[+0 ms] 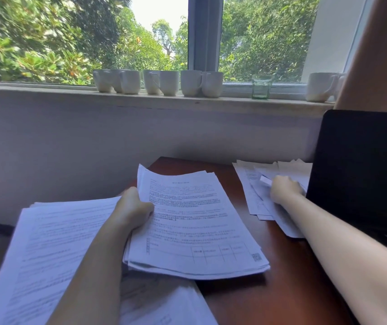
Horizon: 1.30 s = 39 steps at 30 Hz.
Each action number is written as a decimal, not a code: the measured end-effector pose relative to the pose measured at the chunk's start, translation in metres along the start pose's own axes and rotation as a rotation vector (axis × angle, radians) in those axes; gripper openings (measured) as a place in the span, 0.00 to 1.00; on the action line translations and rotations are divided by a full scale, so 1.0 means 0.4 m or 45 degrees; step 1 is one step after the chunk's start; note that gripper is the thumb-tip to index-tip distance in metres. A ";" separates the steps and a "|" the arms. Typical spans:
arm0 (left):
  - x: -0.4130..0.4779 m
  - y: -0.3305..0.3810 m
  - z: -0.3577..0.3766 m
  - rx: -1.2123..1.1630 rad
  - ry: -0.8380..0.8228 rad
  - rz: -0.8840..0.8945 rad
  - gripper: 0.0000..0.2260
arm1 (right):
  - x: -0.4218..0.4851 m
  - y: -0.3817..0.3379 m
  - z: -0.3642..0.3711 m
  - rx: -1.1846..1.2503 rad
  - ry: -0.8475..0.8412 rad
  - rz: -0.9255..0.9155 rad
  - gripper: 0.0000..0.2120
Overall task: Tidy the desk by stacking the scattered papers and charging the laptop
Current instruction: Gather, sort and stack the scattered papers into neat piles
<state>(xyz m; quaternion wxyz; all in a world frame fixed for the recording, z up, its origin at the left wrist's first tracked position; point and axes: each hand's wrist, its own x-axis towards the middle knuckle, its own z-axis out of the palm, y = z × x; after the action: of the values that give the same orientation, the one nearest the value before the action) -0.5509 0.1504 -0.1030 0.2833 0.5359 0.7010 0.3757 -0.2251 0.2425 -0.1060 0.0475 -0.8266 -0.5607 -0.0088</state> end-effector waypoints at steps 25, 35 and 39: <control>-0.032 0.017 -0.021 -0.164 0.023 0.024 0.20 | -0.098 -0.102 -0.090 0.194 -0.209 -0.485 0.14; -0.036 0.015 -0.025 -0.202 0.081 0.020 0.12 | -0.064 -0.012 -0.062 -0.411 -0.135 -0.098 0.22; -0.033 0.011 -0.033 -0.226 0.081 0.009 0.15 | -0.080 -0.044 -0.066 -0.454 0.174 -0.227 0.19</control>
<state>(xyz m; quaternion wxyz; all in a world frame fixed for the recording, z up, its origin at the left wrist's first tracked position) -0.5556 0.1353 -0.0920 0.3059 0.4989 0.6716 0.4544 -0.2522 0.2170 -0.0808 -0.0628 -0.7666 -0.6165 -0.1681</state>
